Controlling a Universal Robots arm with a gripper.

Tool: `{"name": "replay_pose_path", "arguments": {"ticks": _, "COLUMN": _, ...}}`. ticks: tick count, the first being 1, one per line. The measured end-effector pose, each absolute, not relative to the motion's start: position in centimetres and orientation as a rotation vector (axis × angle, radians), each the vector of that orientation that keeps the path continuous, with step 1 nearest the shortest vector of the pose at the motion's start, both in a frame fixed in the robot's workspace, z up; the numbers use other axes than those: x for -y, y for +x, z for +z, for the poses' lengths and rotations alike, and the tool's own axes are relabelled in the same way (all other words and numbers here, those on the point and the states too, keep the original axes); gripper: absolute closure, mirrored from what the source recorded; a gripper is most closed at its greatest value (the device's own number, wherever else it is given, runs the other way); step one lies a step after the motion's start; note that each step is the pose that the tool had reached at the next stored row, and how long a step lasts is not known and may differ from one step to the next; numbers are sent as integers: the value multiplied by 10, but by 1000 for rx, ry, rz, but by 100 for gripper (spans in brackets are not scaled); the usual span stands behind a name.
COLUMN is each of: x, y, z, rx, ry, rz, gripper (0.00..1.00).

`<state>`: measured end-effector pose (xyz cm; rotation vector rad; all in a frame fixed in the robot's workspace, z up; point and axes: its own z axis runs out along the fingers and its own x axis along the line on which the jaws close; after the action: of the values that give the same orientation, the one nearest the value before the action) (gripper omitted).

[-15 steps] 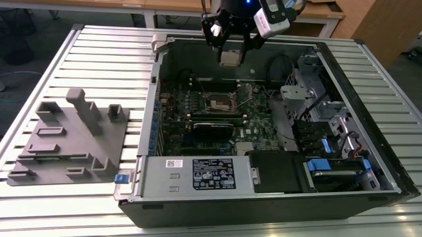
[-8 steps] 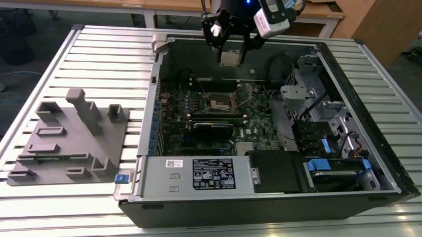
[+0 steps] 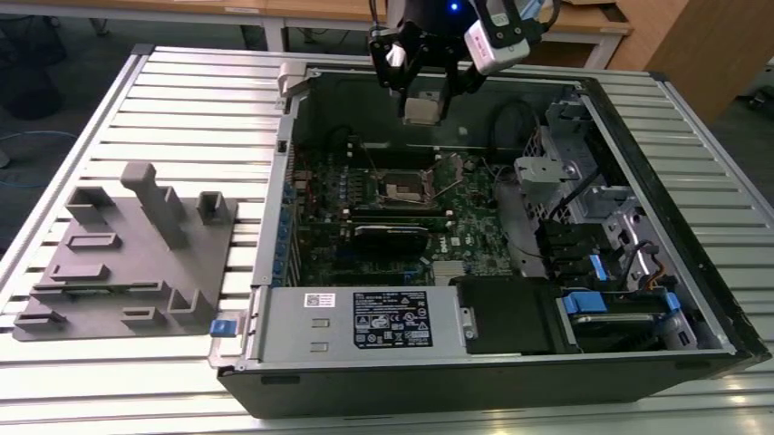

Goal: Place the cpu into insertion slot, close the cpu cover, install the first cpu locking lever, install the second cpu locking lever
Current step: 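Place the cpu into insertion slot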

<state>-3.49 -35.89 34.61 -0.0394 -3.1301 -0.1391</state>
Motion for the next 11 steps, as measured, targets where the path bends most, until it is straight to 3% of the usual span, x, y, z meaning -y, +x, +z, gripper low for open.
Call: {"name": "replay_pose_path", "arguments": {"ticks": 11, "x": 359, "y": -35, "z": 344, "rx": 3130, "ry": -39, "rz": -139, "gripper": 46}}
